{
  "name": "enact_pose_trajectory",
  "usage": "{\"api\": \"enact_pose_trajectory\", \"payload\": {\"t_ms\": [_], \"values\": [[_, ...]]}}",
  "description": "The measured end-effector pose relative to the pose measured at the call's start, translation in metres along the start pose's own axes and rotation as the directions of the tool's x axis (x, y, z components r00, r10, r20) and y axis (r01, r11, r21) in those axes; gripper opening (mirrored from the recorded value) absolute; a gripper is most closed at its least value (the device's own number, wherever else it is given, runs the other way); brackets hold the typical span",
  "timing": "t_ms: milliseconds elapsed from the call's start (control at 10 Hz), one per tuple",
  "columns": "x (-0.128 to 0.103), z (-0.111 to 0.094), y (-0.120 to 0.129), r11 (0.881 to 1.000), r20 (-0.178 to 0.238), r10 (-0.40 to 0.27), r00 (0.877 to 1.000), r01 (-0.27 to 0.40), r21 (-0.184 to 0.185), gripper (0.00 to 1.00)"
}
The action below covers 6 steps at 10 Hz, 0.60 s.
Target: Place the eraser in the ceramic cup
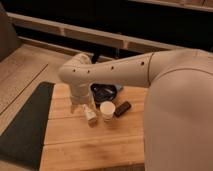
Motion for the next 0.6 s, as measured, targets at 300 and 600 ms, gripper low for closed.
{"api": "enact_pose_trajectory", "payload": {"t_ms": [300,600], "values": [[-0.003,-0.003,-0.001,1.0,0.014,-0.004,1.0,0.004,0.003,0.65],[-0.038,-0.033,-0.032,0.998,0.187,0.043,0.981,-0.034,-0.051,0.65]]}}
